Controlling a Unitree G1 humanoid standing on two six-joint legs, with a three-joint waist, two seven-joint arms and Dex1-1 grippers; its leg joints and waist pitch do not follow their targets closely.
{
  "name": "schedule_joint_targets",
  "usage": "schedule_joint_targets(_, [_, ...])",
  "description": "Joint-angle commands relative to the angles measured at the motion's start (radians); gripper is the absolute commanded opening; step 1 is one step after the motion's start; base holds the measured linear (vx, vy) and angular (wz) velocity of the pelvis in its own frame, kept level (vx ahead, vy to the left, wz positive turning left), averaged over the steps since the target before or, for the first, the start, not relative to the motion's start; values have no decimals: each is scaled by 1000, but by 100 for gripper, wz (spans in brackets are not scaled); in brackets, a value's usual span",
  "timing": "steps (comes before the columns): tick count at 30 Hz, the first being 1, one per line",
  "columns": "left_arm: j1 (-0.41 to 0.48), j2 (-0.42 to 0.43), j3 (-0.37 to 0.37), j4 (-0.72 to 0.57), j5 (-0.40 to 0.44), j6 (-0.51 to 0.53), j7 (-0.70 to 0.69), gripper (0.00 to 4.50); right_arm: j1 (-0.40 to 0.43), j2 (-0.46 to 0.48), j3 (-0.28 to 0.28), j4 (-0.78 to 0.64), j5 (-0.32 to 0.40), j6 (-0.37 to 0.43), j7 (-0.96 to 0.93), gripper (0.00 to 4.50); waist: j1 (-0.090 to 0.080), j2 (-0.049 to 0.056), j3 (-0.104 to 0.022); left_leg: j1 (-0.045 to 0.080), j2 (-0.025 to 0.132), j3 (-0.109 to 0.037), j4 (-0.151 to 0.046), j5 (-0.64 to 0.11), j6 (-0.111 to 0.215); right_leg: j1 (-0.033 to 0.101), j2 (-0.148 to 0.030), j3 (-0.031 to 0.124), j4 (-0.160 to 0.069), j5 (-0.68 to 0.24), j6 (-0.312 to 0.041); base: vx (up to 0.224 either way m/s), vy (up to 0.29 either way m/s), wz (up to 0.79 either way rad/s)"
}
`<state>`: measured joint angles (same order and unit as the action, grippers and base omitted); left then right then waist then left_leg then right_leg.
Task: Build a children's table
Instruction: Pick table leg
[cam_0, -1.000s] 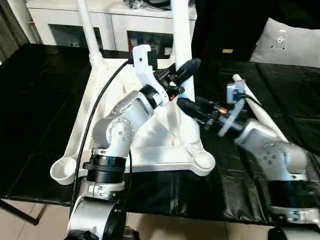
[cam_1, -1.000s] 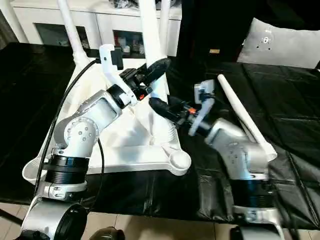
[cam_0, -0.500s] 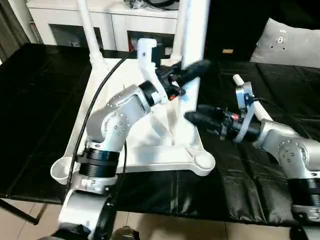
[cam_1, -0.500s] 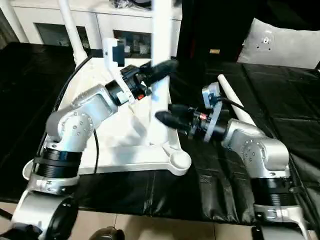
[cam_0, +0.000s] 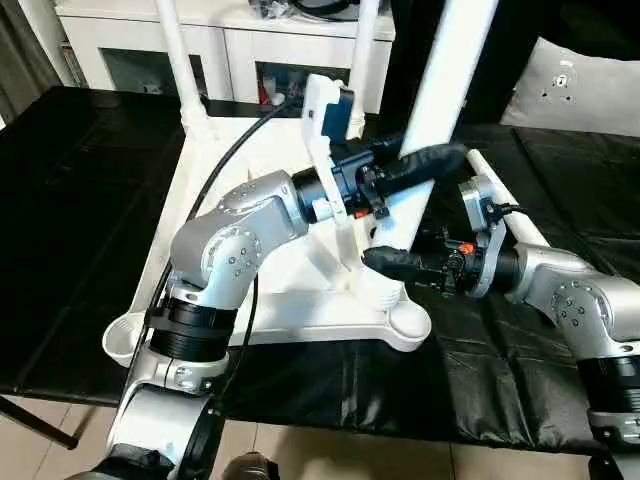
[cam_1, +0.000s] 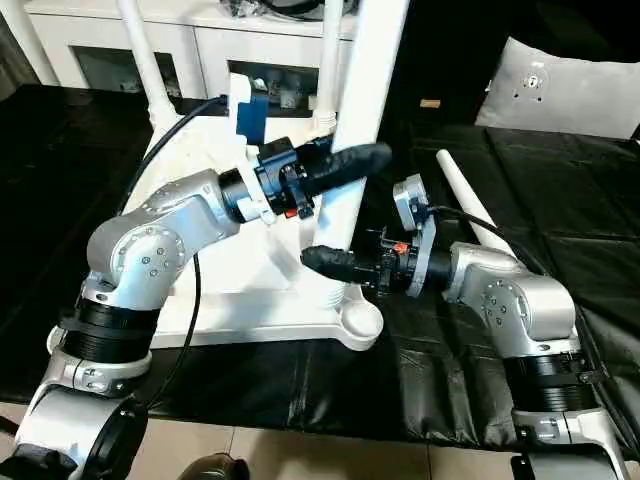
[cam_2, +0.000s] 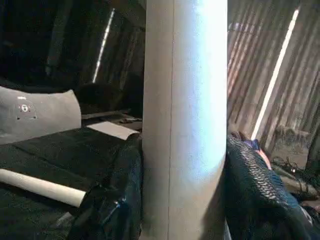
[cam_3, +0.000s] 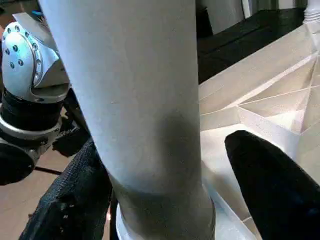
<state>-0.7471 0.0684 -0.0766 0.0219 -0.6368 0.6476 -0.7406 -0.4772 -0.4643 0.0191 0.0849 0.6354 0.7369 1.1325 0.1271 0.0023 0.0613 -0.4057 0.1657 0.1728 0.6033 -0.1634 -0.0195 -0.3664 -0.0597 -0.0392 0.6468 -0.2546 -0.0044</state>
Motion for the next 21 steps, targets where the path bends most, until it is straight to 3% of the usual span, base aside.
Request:
schedule_joint_targets(1, [3, -1, -15, -31, -16, 3, -16, 181, -26, -5, 6, 1, 3, -5, 7, 364, 3, -19, -76, 28, 63, -19, -52, -42, 70, 42, -89, 39, -69, 95, -251, 0, 0, 0])
schedule_joint_targets(4, [6, 2, -24, -32, -11, -1, -17, 181, -26, 0, 10, -3, 11, 5, 27, 364, 4, -19, -77, 27, 62, -19, -51, -34, 74, 42, -88, 39, -67, 106, -251, 0, 0, 0])
schedule_joint_targets(21, [12, -5, -26, -31, 2, -4, -14, 180, -21, 17, 20, 11, 11, 2, 36, 215, 16, -20, -79, 28, 63, -19, -50, -32, 68, 42, -88, 39, -64, 112, -247, 0, 0, 0])
